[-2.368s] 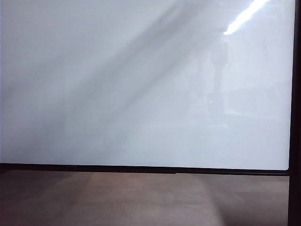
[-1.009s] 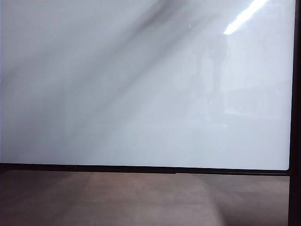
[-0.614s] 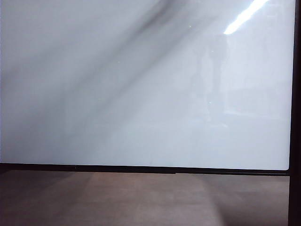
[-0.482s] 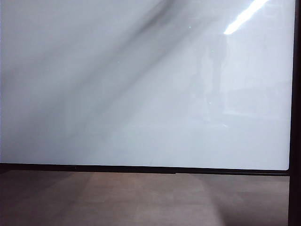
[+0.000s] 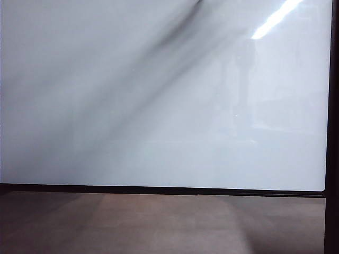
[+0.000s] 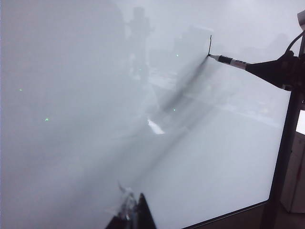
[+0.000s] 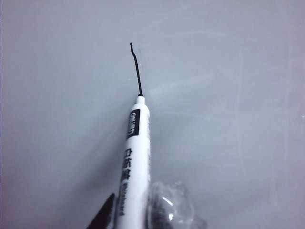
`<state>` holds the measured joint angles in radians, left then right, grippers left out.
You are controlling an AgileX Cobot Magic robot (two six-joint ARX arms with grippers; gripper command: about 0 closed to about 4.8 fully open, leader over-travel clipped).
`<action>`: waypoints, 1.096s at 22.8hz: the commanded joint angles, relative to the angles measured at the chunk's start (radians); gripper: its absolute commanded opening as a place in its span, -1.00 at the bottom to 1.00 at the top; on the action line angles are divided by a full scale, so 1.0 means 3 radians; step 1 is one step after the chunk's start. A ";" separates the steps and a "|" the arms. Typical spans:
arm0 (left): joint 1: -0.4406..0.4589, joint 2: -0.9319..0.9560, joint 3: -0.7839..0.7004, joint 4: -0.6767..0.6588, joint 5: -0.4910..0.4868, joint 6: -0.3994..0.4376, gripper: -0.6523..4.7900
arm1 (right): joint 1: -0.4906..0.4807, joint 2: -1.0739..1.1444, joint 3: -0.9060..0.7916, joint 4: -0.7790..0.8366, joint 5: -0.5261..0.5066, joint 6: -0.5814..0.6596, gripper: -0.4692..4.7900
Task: Reach to the right to find the marker pen, pick it up, and write the number 9 on the whiteboard.
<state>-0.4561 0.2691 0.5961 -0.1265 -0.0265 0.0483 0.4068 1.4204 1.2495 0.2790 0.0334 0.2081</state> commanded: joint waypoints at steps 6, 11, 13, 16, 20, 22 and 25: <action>0.0004 0.0001 0.0009 0.0042 0.0013 -0.0011 -0.78 | -0.0006 0.0006 -0.0126 -0.0039 0.0146 0.0003 -0.85; 0.0004 0.0001 0.0010 0.0043 0.0013 -0.0011 -0.78 | -0.0116 -0.0066 -0.0126 -0.0022 0.0209 0.0003 -0.85; 0.0004 0.0001 0.0009 0.0041 0.0013 -0.0011 -0.78 | -0.0219 -0.0107 -0.0128 -0.0069 0.0206 0.0004 -0.85; 0.0004 0.0001 0.0009 0.0039 0.0011 -0.0011 -0.78 | -0.0340 -0.0181 -0.0150 -0.0094 0.0160 0.0004 -0.85; 0.0004 0.0001 0.0009 0.0036 0.0013 -0.0011 -0.78 | -0.0345 -0.0235 -0.0200 -0.0123 0.0028 0.0008 -0.85; 0.0004 0.0001 0.0009 0.0037 0.0013 -0.0011 -0.78 | -0.0310 -0.0304 -0.0229 -0.0086 -0.0045 0.0029 -0.85; 0.0004 0.0001 0.0009 0.0039 0.0013 -0.0011 -0.78 | -0.0220 -0.0418 -0.0225 -0.0005 -0.0046 0.0004 -0.85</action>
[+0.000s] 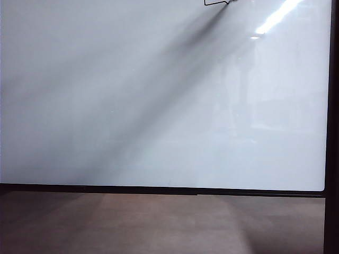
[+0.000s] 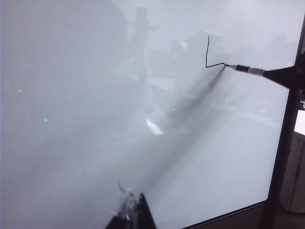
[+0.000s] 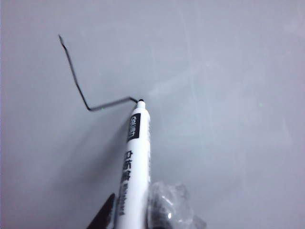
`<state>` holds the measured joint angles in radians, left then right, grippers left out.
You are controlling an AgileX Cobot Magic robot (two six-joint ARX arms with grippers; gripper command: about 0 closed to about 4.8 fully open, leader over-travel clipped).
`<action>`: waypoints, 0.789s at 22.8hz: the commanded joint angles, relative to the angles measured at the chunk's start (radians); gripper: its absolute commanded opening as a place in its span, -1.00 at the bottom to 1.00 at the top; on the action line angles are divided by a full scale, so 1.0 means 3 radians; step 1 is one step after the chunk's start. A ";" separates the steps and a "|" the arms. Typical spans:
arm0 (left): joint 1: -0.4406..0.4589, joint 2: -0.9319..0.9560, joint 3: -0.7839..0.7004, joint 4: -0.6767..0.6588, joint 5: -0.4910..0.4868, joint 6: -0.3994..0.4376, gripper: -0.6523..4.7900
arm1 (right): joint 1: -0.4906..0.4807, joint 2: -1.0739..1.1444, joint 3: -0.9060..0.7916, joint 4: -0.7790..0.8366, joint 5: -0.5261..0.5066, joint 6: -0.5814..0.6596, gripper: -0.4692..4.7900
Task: Reach to the right to find the marker pen, pick it up, and write the number 9 on the whiteboard.
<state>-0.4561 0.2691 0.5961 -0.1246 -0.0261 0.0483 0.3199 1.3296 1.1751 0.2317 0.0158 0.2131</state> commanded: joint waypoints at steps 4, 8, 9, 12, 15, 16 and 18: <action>0.0004 0.0001 0.0009 0.0032 0.0011 -0.0011 -0.78 | 0.0179 -0.0125 0.0028 0.0340 0.0013 -0.0011 -0.85; 0.0004 0.0001 0.0009 0.0032 0.0011 -0.0011 -0.78 | 0.0215 -0.0078 0.0048 0.0407 0.0017 -0.0014 -0.85; 0.0004 0.0001 0.0009 0.0032 0.0011 -0.0011 -0.78 | 0.0215 -0.0038 0.0079 0.0441 0.0013 -0.0009 -0.85; 0.0004 0.0001 0.0008 0.0029 0.0011 -0.0011 -0.78 | 0.0217 0.0043 0.0177 0.0432 -0.0072 -0.0006 -0.85; 0.0004 0.0001 0.0009 0.0031 0.0011 -0.0011 -0.78 | 0.0276 0.0149 0.0320 0.0443 -0.0072 -0.0008 -0.85; 0.0004 0.0001 0.0008 0.0031 0.0011 -0.0011 -0.78 | 0.0276 0.0168 0.0348 0.0434 -0.0075 -0.0008 -0.85; 0.0004 0.0001 0.0009 0.0036 0.0011 -0.0011 -0.78 | 0.0277 0.0205 0.0379 0.0409 -0.0076 -0.0008 -0.85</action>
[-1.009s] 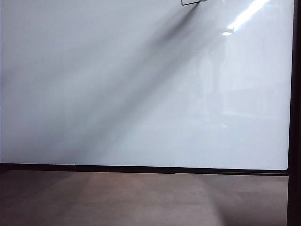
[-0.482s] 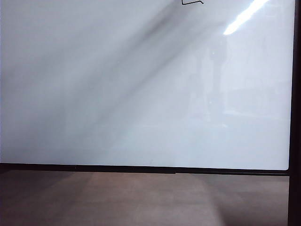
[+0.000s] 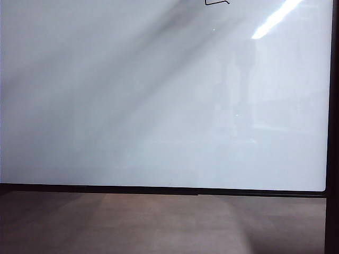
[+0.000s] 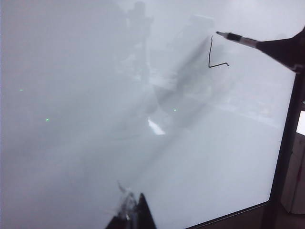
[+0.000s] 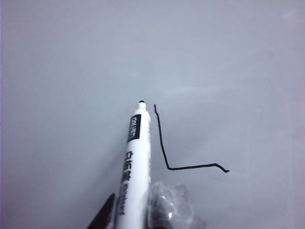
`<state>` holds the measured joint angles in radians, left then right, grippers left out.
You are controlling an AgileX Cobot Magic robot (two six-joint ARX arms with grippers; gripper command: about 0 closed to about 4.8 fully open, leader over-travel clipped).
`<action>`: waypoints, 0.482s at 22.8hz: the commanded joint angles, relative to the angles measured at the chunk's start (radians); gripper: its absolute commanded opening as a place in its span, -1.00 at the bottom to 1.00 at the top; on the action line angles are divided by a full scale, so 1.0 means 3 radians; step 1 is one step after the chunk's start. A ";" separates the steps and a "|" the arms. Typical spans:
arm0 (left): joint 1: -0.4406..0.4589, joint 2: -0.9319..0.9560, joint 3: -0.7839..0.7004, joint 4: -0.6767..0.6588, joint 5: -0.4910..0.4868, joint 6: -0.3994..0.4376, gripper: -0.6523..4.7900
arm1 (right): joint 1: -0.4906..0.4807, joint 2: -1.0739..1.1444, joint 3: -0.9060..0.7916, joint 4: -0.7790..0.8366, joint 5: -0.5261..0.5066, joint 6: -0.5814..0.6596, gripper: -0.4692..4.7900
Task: Reach to the right to find the marker pen, pick it up, and write the number 9 on the whiteboard.
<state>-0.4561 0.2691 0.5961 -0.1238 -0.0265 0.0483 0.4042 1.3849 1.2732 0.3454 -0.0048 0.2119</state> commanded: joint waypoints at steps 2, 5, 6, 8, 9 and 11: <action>0.0004 0.0001 0.0009 0.0033 0.0013 -0.0011 -0.78 | 0.0013 0.0050 0.0053 0.0065 -0.0004 -0.0004 -0.85; 0.0004 0.0001 0.0009 0.0034 0.0013 -0.0011 -0.78 | 0.0011 0.0071 0.0055 0.0085 0.0009 -0.0004 -0.85; 0.0004 0.0001 0.0009 0.0034 0.0013 -0.0011 -0.78 | 0.0011 0.0083 0.0058 0.0086 0.0009 -0.0004 -0.85; 0.0004 0.0001 0.0009 0.0034 0.0013 -0.0011 -0.78 | 0.0011 0.0121 0.0085 0.0086 0.0009 -0.0004 -0.85; 0.0004 0.0001 0.0009 0.0034 0.0013 -0.0010 -0.78 | 0.0011 0.0135 0.0097 0.0086 0.0010 -0.0005 -0.85; 0.0004 0.0001 0.0009 0.0034 0.0013 -0.0011 -0.78 | 0.0011 0.0141 0.0098 0.0085 0.0023 -0.0005 -0.85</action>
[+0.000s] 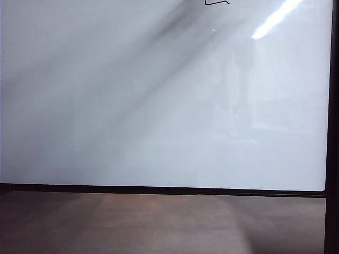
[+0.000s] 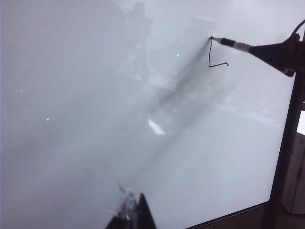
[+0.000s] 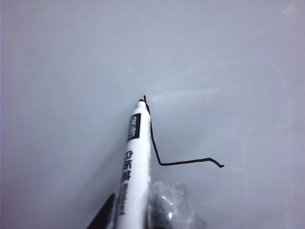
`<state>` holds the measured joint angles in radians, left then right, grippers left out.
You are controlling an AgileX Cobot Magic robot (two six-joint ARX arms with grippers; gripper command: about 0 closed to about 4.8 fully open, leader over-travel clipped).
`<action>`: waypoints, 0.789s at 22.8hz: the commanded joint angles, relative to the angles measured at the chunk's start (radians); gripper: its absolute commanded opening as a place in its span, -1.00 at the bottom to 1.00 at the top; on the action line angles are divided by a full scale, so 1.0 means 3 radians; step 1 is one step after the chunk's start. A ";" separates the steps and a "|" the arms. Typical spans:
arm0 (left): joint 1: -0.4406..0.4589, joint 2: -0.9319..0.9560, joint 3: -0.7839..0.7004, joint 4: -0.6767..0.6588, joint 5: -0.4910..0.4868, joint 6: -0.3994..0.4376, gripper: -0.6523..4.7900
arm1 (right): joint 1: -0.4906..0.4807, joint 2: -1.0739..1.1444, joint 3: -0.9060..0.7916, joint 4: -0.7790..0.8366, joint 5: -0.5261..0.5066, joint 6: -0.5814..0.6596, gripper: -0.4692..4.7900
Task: Reach to the right to find the marker pen, pick it up, and write the number 9 on the whiteboard.
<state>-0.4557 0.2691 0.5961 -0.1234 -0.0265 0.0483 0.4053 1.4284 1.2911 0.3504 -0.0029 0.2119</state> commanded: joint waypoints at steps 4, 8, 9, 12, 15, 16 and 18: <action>0.0003 0.0001 0.0009 0.0031 0.0013 -0.0011 -0.78 | -0.0015 -0.0037 0.0029 -0.0006 0.0177 -0.0011 -0.85; 0.0003 0.0001 0.0009 0.0028 0.0013 -0.0011 -0.78 | -0.0140 -0.0089 0.0025 -0.0102 0.0164 -0.0023 -0.85; 0.0003 0.0001 0.0009 0.0029 0.0013 -0.0011 -0.78 | -0.0150 -0.0098 0.0024 -0.0112 0.0163 -0.0025 -0.85; 0.0003 0.0005 0.0008 0.0017 0.0011 -0.0011 -0.78 | -0.0284 -0.0174 0.0009 -0.0186 0.0150 -0.0024 -0.85; 0.0005 0.0006 0.0008 0.0018 0.0006 -0.0011 -0.78 | -0.0376 -0.0182 0.0001 -0.0212 0.0084 -0.0020 -0.85; 0.0005 0.0008 0.0008 0.0018 0.0008 -0.0011 -0.78 | -0.0390 -0.0182 -0.0004 -0.0216 0.0065 -0.0022 -0.85; 0.0005 0.0006 0.0008 0.0019 0.0003 -0.0011 -0.78 | -0.0389 -0.0182 -0.0025 -0.0225 0.0062 -0.0020 -0.85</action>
<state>-0.4557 0.2687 0.5961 -0.1272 -0.0265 0.0483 0.2932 1.3739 1.2873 0.2867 -0.0223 0.2077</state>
